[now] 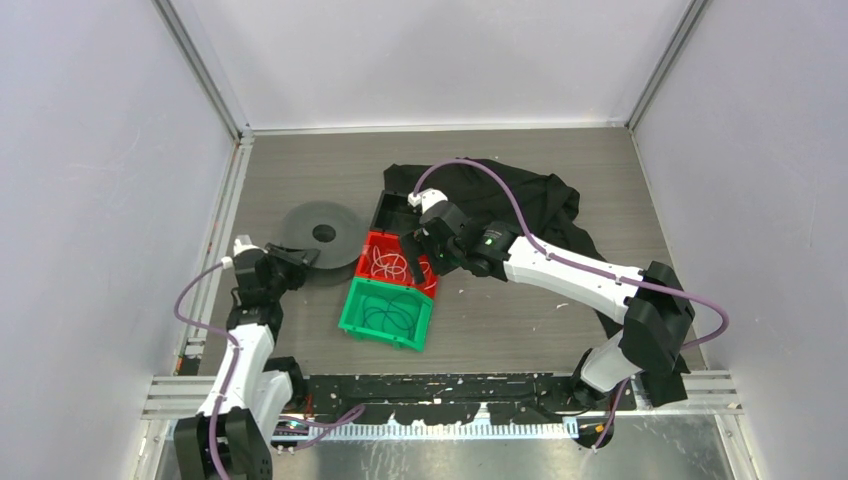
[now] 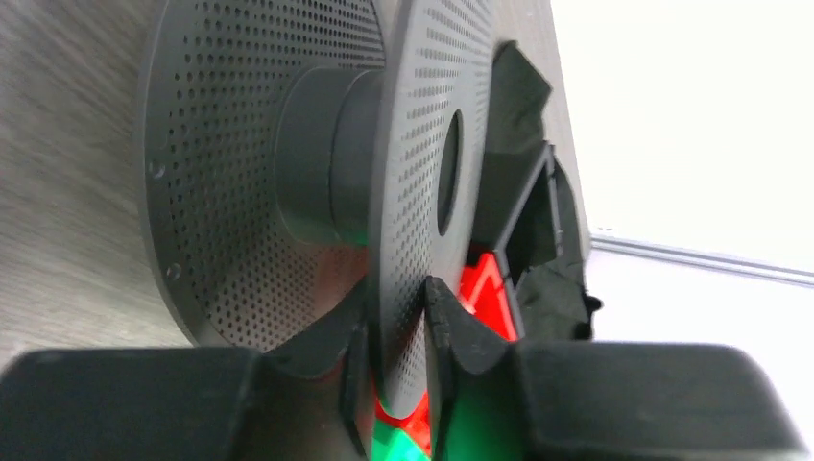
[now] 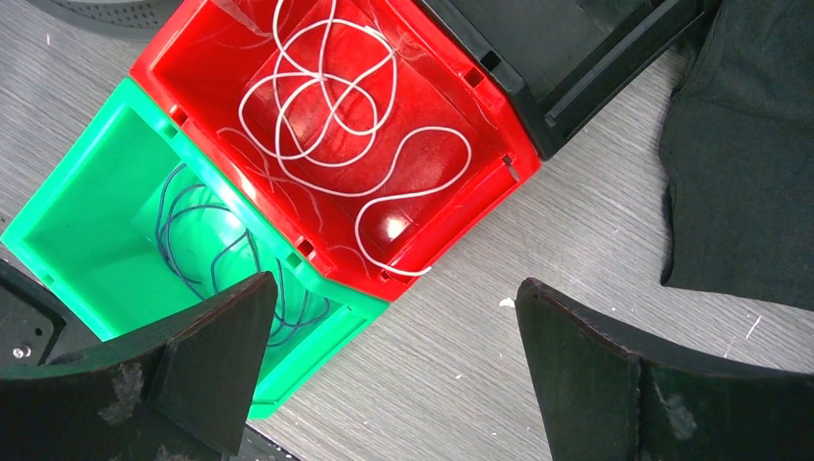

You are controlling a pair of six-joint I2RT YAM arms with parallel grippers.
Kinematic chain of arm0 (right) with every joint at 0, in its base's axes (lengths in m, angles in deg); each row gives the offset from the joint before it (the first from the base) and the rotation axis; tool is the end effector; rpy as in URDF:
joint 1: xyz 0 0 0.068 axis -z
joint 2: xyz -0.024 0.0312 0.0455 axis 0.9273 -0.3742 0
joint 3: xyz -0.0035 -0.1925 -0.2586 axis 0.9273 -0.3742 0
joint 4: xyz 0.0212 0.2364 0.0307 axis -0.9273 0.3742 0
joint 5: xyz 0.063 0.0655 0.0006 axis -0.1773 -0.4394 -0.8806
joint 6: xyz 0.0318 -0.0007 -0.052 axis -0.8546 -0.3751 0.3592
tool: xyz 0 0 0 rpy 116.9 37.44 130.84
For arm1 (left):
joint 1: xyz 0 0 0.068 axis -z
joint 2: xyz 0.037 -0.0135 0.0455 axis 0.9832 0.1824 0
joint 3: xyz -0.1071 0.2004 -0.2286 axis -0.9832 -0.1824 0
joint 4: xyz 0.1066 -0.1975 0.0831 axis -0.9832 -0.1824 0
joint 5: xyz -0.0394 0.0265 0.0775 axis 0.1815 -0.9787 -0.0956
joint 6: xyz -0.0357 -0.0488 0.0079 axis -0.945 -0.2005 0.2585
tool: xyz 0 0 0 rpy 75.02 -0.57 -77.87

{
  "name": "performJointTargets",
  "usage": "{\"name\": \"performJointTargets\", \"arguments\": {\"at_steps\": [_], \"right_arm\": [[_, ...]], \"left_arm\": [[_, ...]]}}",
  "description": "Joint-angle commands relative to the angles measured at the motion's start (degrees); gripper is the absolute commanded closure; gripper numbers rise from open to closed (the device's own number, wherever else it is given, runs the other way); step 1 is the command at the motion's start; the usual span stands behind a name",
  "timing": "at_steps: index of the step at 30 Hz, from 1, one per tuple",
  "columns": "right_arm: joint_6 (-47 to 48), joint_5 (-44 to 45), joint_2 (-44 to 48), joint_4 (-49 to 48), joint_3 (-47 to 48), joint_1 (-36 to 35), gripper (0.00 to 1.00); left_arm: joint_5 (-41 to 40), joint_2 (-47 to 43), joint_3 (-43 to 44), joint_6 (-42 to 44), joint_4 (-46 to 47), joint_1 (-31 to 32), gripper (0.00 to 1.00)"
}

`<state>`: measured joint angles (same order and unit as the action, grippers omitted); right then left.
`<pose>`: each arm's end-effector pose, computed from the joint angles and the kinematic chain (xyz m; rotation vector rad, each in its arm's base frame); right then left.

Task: Wrap the cables

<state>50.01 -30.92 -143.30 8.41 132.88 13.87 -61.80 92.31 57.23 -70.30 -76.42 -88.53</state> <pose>0.1934 0.2544 0.3303 -0.6581 2.3235 0.3965 0.1284 0.0100 0.2306 -1.1457 1.7987 -0.8196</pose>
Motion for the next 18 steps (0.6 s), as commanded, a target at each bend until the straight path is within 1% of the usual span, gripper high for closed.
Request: {"name": "performJointTargets", "arguments": {"at_steps": [1, 3, 4, 6, 8, 12, 15, 16, 18], "right_arm": [[0.8, 1.0, 2.4, 0.2, 2.2, 0.0, 0.0], [0.8, 1.3, 2.4, 0.4, 2.2, 0.1, 0.0], [0.9, 1.5, 2.6, 0.4, 2.3, 0.0, 0.0], [0.9, 1.7, 2.7, 0.5, 2.3, 0.1, 0.01], [0.8, 1.9, 2.8, 0.5, 2.2, 0.1, 0.0], [0.9, 2.0, 2.8, 0.2, 2.1, 0.0, 0.0], [0.7, 2.6, 2.7, 0.1, 2.3, 0.0, 0.0], [0.7, 2.9, 2.8, 0.1, 2.4, 0.0, 0.01], [0.4, 3.4, 3.0, -0.1, 2.4, 0.1, 0.01]], "left_arm": [[-0.2, 0.3, 6.2, 3.6, 0.8, -0.4, 0.87], [-1.0, 0.7, 9.0, 6.0, -1.6, -0.3, 0.97], [-1.5, 1.0, 11.2, 7.6, -4.3, -0.3, 0.99], [-3.0, 2.2, 16.2, 12.4, -9.9, -0.3, 1.0], [-3.5, 4.8, 22.2, 19.7, -14.2, -0.3, 1.0], [-1.5, 12.3, 35.2, 33.5, -23.3, 0.5, 1.0], [-3.0, 17.6, 43.0, 42.5, -30.4, 4.0, 0.99], [-5.0, 18.9, 44.7, 45.1, -31.7, 6.4, 0.99], [-11.2, 20.5, 46.9, 50.1, -33.2, 12.9, 0.99]]}}
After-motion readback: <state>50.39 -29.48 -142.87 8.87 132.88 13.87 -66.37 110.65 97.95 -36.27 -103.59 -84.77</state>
